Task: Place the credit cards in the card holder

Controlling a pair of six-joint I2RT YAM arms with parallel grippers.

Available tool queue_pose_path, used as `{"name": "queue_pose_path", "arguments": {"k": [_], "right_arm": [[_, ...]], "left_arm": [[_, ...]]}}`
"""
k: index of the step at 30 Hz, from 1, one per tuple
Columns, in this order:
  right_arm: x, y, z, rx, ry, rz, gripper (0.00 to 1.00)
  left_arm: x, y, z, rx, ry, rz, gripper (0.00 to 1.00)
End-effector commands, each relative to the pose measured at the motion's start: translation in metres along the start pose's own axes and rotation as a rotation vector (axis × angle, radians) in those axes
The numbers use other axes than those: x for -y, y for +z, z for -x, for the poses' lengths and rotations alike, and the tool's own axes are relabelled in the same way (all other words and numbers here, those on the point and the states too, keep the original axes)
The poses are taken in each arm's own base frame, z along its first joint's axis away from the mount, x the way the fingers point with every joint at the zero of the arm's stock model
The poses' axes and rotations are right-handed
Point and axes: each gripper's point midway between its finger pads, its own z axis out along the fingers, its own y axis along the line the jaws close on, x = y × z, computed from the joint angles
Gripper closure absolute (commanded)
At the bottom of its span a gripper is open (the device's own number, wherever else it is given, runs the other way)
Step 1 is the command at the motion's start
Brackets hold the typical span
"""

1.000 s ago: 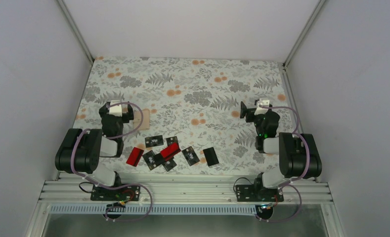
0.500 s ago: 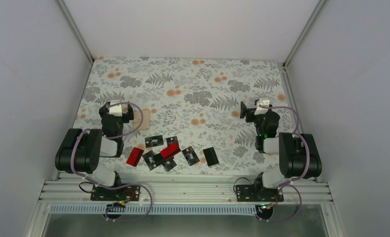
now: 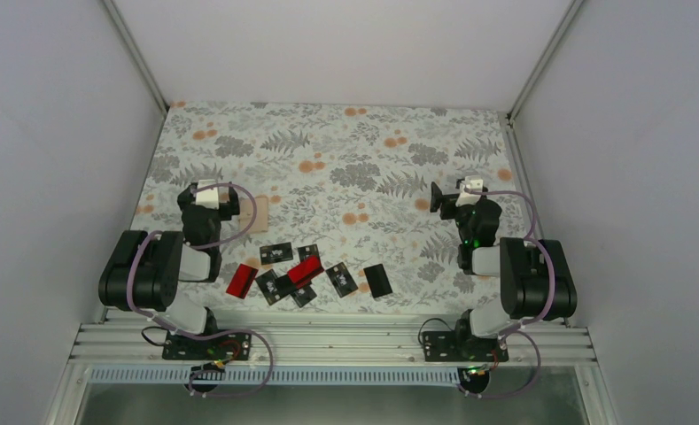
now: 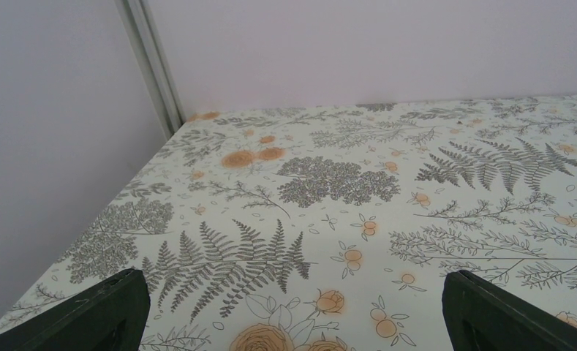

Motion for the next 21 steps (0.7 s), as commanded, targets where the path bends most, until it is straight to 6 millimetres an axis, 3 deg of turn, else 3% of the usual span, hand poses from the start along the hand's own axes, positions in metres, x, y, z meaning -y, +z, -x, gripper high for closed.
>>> {"name": "queue_pose_path", "arguments": {"k": [1,10,12,13,15,18,21], "right_arm": [[0.001,0.001,0.016,0.059,-0.016,-0.003,0.0],[0.004,0.002,0.016,0.053,-0.01,-0.02,0.0],[0.005,0.007,0.021,0.035,-0.008,-0.035,0.0],[0.012,0.018,0.032,0.01,0.007,-0.071,0.0],[0.019,0.032,0.036,-0.077,0.044,-0.103,0.0],[0.017,0.036,0.054,-0.095,0.092,-0.093,0.0],[0.009,0.04,0.069,-0.119,0.14,-0.055,0.0]], "left_arm": [[0.002,0.002,0.02,0.071,-0.002,-0.016,0.0],[0.002,0.002,0.02,0.071,-0.001,-0.016,0.0],[0.002,0.002,0.023,0.079,-0.003,-0.013,0.0],[0.002,0.004,0.023,0.069,-0.002,-0.013,0.0],[0.0,0.008,0.032,0.054,-0.006,-0.004,0.0],[-0.006,0.03,0.02,-0.182,-0.045,0.049,0.0],[-0.008,0.037,0.016,-0.343,-0.095,0.075,0.0]]}}
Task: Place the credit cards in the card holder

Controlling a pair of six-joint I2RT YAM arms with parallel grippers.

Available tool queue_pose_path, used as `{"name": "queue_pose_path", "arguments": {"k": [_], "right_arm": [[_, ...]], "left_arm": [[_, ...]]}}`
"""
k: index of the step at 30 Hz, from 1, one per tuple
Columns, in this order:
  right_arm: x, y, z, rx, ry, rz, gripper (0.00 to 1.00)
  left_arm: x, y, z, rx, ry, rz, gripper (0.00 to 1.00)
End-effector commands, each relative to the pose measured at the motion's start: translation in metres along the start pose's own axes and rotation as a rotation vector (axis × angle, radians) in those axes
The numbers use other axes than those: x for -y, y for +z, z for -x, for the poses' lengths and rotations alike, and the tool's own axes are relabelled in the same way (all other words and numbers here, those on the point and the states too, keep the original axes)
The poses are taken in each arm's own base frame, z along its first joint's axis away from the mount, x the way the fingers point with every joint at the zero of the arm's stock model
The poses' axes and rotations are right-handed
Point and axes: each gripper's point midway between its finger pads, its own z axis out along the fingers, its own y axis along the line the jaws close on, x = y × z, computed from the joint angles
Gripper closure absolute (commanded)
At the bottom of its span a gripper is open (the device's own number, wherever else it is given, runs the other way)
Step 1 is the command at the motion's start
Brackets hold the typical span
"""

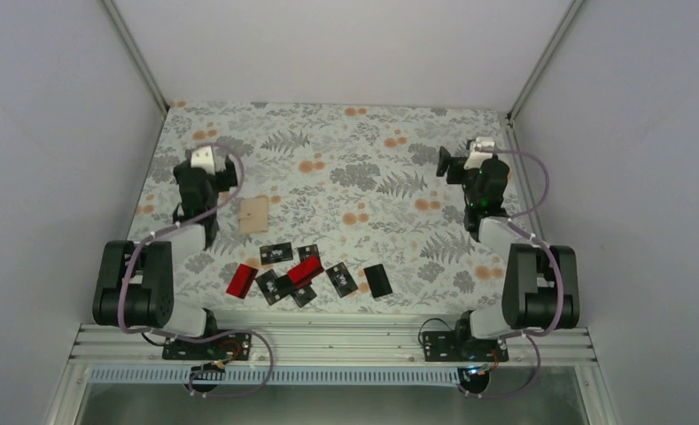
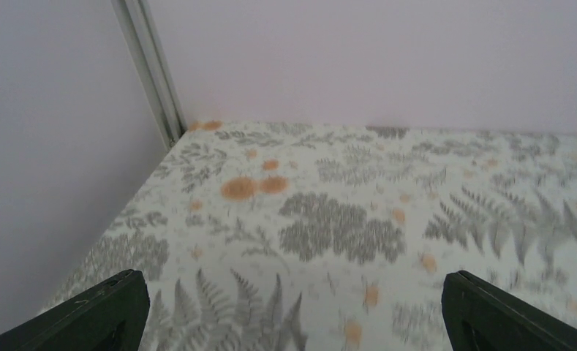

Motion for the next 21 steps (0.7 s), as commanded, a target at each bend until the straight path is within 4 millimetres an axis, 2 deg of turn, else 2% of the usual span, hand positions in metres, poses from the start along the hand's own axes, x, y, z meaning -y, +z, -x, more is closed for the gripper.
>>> {"name": "queue_pose_path", "arguments": {"k": [1,4,8,9,13,17,21], "right_arm": [[-0.009,0.0,0.007,-0.108,0.098,0.024,0.0],[-0.026,-0.002,0.028,-0.102,0.137,0.095,0.0],[-0.051,-0.002,0.043,-0.153,0.24,0.195,0.0],[-0.066,-0.002,0.05,-0.173,0.251,0.262,0.0],[-0.111,-0.012,0.048,-0.278,0.3,0.479,0.0],[-0.128,-0.023,0.049,-0.292,0.34,0.543,0.0],[-0.148,-0.033,0.042,-0.349,0.376,0.638,0.0]], "left_arm": [[-0.007,0.006,-0.023,-0.324,-0.079,0.063,0.0],[0.003,-0.002,-0.039,-0.499,-0.133,0.033,0.0],[0.033,-0.023,-0.052,-0.63,-0.22,-0.13,0.0],[0.043,-0.029,-0.056,-0.661,-0.246,-0.184,0.0],[0.059,-0.05,-0.07,-0.772,-0.282,-0.272,0.02],[0.063,-0.059,-0.084,-0.826,-0.298,-0.293,0.11],[0.066,-0.062,-0.105,-0.903,-0.312,-0.298,0.32]]}}
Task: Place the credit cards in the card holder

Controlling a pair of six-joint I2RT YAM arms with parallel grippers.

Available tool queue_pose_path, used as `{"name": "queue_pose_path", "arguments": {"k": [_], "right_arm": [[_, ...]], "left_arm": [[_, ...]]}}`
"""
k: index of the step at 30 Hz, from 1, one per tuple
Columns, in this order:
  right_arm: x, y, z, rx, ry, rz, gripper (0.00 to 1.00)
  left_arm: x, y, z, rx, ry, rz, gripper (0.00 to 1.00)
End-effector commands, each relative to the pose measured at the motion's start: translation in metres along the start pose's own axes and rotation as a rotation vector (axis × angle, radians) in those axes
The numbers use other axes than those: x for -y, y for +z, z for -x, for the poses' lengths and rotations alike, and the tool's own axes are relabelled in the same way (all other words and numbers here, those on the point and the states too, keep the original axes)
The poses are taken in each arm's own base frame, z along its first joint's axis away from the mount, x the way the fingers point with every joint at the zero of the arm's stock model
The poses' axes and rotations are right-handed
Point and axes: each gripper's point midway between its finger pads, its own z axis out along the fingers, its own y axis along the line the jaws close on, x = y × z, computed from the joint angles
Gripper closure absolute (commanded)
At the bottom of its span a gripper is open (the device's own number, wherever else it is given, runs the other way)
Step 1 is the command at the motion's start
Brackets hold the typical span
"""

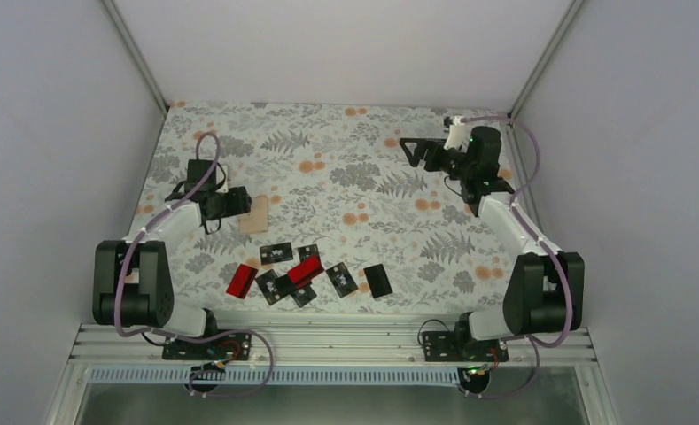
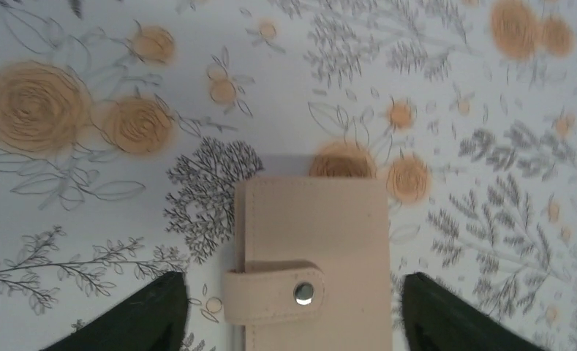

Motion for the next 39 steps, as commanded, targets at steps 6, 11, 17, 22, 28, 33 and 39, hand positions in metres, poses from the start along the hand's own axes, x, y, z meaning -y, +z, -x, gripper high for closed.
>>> {"name": "queue_pose_path", "arguments": {"k": [6,11,17,22,28,33,39], "right_arm": [[-0.026,0.005,-0.037,-0.167,0.147,0.137,0.0],[-0.019,0.016,-0.05,-0.223,0.174,0.147,0.0],[-0.013,0.02,-0.057,-0.244,0.178,0.127,0.0],[-0.011,0.021,-0.062,-0.262,0.193,0.111,0.0],[-0.017,0.01,-0.061,-0.256,0.181,0.036,0.0],[-0.028,-0.002,-0.041,-0.244,0.151,-0.007,0.0],[-0.051,-0.035,0.014,-0.129,0.09,-0.064,0.0]], "left_arm": [[-0.002,0.015,-0.042,-0.154,-0.071,-0.023,0.52],[-0.011,0.023,-0.047,-0.196,-0.073,0.017,0.58],[-0.021,0.03,-0.051,-0.197,-0.077,0.062,0.65],[-0.022,0.039,-0.057,-0.202,-0.078,0.051,0.79],[-0.01,0.04,-0.053,-0.164,-0.066,-0.028,0.98],[0.017,0.031,-0.047,-0.111,-0.06,-0.126,0.98],[0.048,0.012,-0.031,-0.049,-0.044,-0.225,0.98]]}}
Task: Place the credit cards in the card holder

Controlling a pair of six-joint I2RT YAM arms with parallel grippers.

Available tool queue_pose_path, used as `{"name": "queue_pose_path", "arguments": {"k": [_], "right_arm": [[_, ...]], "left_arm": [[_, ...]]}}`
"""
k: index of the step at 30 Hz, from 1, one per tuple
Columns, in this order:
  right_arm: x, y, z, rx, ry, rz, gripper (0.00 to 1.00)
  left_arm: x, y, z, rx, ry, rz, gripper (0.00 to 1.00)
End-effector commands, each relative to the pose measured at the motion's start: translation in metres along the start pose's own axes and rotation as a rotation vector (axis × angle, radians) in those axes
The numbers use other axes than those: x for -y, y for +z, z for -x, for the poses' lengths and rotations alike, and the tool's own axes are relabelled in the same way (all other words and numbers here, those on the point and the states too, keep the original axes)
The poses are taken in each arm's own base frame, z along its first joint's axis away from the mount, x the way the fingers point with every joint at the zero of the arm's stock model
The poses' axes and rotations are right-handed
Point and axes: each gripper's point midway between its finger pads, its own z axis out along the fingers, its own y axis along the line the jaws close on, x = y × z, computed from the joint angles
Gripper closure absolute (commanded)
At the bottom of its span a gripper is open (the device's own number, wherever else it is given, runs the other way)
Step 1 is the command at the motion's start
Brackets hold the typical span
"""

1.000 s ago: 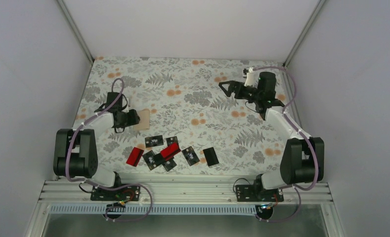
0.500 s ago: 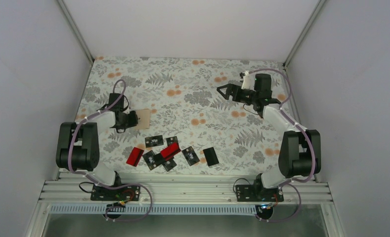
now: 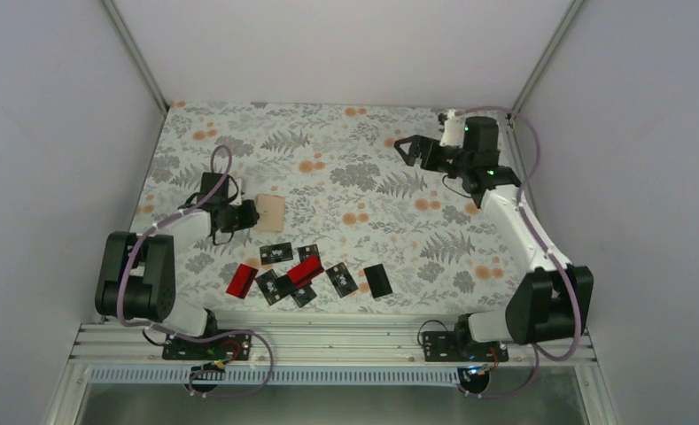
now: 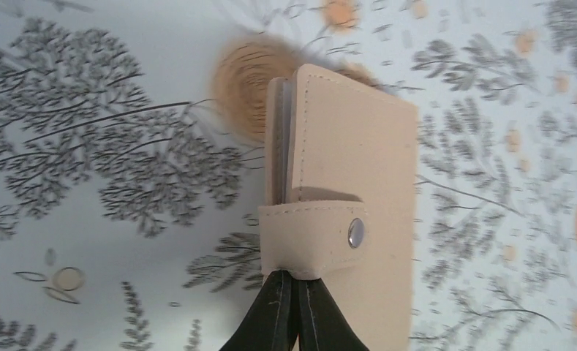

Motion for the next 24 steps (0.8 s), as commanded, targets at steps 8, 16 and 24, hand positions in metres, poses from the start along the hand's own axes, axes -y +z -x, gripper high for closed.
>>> {"name": "queue_pose_path", "arguments": {"k": [8,16,24], "right_arm": [[0.007,-0.065,0.056,0.269,0.106,-0.238,0.0],[-0.014,-0.009,-0.015,-0.026,0.142,0.163,0.0],[-0.06,0.025,-0.091,-0.263,0.115,0.439,0.0]], "left_arm": [[0.077,-0.051,0.044,0.164,0.061,-0.192,0.98],[0.126,-0.081,0.042,0.199,0.064,-0.304,0.98],[0.17,-0.095,0.037,0.155,0.04,-0.447,0.98]]}}
